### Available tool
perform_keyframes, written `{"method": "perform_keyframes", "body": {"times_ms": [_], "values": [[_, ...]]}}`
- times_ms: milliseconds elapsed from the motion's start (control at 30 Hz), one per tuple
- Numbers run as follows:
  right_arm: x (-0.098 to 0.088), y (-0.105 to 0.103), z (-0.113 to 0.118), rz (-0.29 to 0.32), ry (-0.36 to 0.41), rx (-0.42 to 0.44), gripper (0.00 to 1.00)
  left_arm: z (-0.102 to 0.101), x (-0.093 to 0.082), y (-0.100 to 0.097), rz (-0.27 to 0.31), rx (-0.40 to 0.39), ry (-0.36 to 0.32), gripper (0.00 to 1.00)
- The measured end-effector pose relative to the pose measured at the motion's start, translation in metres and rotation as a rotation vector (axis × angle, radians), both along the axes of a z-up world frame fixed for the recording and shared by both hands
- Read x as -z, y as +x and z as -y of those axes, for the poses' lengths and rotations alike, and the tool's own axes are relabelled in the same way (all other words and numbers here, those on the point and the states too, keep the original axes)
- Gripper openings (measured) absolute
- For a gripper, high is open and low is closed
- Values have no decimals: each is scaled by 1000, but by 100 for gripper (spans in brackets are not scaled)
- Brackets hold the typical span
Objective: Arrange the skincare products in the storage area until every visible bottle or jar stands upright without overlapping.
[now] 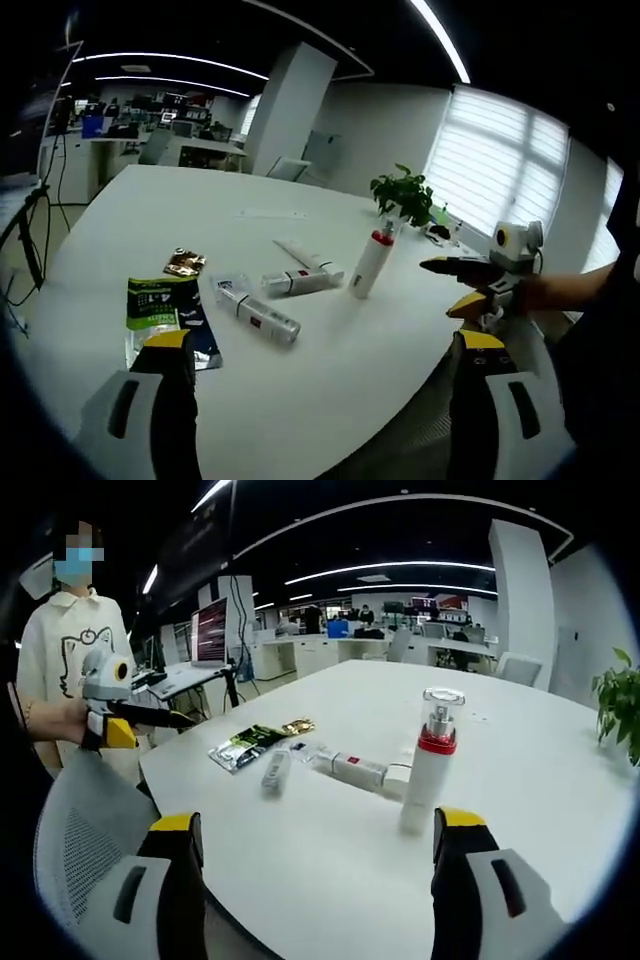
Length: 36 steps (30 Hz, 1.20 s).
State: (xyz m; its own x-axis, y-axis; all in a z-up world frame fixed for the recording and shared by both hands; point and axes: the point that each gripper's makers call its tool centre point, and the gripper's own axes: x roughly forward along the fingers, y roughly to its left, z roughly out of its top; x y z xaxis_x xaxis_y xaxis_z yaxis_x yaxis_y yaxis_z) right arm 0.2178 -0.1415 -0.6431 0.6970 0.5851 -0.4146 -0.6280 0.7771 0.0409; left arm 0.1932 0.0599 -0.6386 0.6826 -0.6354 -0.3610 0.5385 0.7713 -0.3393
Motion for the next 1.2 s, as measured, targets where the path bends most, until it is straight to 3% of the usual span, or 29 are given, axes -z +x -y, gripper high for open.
{"method": "perform_keyframes", "body": {"times_ms": [433, 833, 1200], "values": [[-16, 26, -29, 23, -25, -65, 94, 2, 2, -3, 13, 6, 25, 99], [-32, 59, -71, 42, -38, -119, 95, 2, 2, -3, -2, 5, 5, 99], [-17, 82, -90, -50, -93, -133, 96, 4, 5, -4, -20, 9, 7, 99]]}}
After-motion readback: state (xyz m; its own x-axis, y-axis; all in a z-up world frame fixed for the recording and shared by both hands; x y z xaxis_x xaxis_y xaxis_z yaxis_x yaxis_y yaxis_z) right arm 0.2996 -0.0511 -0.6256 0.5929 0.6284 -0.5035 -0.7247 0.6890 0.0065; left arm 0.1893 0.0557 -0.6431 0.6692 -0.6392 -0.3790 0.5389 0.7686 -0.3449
